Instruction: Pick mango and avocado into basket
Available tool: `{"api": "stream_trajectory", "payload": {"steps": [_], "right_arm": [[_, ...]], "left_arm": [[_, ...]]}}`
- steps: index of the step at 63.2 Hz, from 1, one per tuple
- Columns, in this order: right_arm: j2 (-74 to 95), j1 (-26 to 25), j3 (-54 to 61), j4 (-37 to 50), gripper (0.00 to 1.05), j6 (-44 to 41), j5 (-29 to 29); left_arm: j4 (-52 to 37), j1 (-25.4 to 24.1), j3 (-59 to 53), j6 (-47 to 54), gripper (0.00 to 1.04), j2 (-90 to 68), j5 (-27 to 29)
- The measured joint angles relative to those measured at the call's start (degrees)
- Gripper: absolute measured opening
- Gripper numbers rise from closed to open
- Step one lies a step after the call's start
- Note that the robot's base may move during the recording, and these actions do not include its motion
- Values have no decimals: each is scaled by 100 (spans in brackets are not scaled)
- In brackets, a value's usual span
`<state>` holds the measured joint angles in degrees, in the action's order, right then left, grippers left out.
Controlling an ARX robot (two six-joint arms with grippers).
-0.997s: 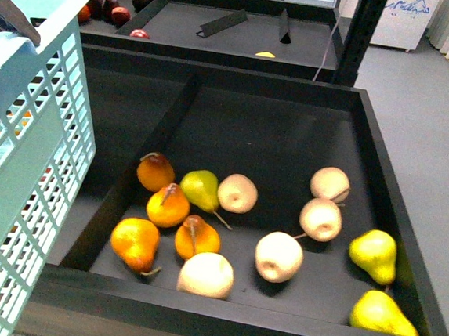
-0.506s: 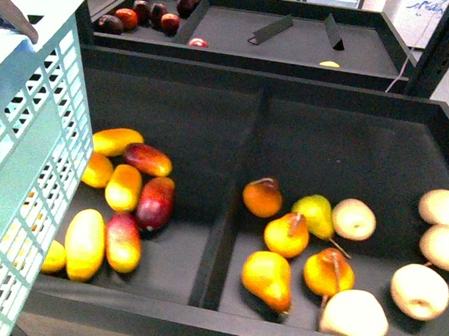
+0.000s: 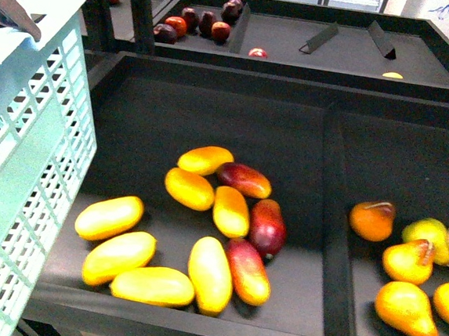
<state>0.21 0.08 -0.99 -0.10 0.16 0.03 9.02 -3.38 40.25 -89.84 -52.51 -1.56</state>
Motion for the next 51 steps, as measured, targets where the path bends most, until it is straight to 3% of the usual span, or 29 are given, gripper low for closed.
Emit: {"api": "stream_trajectory", "payload": {"steps": [51], "right_arm": [[0,0,0,2,96,-2,15]], "left_arm": [[0,-2,4,2,13,0,9]]}}
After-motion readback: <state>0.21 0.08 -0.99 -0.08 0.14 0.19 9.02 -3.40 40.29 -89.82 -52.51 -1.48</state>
